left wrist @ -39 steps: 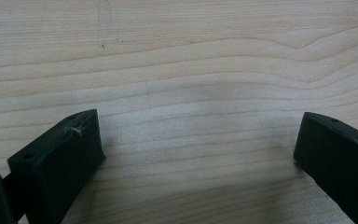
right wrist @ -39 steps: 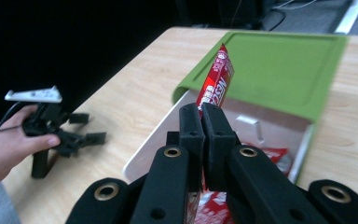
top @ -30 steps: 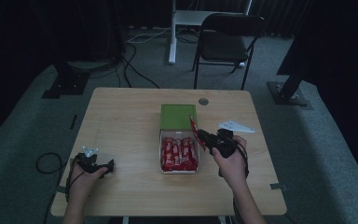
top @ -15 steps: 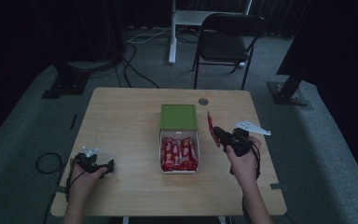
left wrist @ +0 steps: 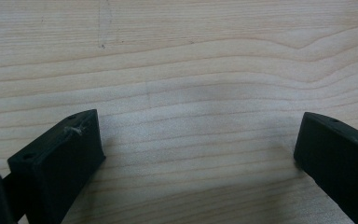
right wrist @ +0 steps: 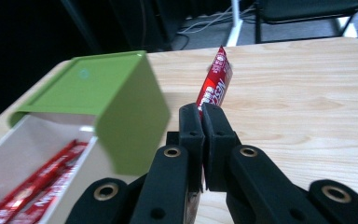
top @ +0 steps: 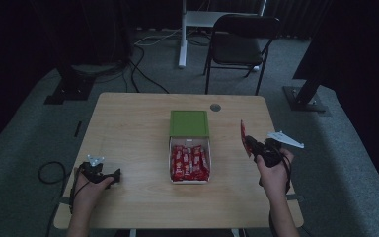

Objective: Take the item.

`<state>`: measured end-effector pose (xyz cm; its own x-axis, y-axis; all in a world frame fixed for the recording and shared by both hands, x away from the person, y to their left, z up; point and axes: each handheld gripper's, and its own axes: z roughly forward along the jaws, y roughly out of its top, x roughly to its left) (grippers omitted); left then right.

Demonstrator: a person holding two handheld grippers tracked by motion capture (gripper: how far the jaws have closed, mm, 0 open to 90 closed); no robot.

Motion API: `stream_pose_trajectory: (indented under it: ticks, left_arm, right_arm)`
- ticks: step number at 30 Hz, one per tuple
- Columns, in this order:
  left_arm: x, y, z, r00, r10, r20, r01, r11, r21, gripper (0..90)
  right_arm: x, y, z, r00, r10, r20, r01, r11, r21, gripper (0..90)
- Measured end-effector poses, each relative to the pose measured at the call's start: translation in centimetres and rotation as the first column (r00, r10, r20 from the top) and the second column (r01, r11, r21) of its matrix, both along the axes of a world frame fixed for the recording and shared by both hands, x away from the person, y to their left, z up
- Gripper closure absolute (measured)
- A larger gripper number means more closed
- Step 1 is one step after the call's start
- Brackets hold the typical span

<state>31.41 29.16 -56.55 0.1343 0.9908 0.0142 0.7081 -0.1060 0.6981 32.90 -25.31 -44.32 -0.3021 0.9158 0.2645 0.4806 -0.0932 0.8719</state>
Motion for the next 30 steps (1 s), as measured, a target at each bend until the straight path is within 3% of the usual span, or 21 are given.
stream_pose_trajectory:
  ticks: [4,15,30]
  left_arm:
    - [0.0,0.0,0.0,1.0000,-0.001,0.000,0.001,1.0000,0.000,1.7]
    - [0.0,0.0,0.0,1.0000,0.000,0.000,0.000,1.0000,0.000,1.7]
    - [0.0,0.0,0.0,1.0000,0.000,0.001,0.000,1.0000,-0.001,1.7]
  right_arm:
    - [0.0,-1.1,-1.0,0.9994,-0.034,0.004,0.034,0.9994,-0.004,87.9]
    - [0.5,-4.1,-3.9,0.9923,-0.116,-0.044,0.114,0.9929,-0.033,87.8]
    - [1.7,-6.2,-7.9,0.9774,-0.191,-0.090,0.186,0.9805,-0.063,87.7]
